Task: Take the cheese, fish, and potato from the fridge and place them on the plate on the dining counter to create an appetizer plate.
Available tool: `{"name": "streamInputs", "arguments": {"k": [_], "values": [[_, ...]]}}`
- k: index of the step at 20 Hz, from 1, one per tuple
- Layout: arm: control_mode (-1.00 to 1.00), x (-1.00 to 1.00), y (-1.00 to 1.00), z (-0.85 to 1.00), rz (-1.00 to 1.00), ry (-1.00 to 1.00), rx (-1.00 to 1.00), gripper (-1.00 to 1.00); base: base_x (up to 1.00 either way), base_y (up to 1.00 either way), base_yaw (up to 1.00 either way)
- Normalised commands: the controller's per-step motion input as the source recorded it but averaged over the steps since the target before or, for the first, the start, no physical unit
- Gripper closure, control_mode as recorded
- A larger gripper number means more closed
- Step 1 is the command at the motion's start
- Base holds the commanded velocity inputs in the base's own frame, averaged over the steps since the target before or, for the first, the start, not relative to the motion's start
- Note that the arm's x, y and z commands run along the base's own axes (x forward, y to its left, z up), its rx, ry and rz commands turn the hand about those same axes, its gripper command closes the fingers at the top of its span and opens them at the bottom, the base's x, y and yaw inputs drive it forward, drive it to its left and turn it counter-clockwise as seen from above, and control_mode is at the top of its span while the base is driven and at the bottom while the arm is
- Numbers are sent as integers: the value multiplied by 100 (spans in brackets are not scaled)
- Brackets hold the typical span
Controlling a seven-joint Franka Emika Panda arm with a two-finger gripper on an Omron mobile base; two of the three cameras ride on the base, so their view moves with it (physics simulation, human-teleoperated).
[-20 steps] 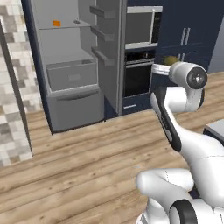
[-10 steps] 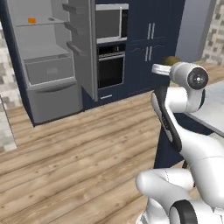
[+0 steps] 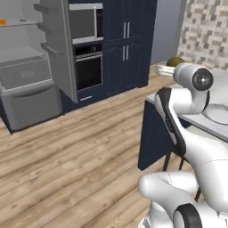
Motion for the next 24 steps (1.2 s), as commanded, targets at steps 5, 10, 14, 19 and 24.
{"name": "streamInputs", "arguments": {"k": [5,10,14,19,24], "values": [[100,0,0,0,0,0,0,100,19,0,-29],[100,0,0,0,0,0,0,100,15,-1,-29],[100,0,0,0,0,0,0,100,29,0,-31],[100,0,0,0,0,0,0,100,50,0,-36],[100,0,0,0,0,0,0,100,58,0,-41]]}}
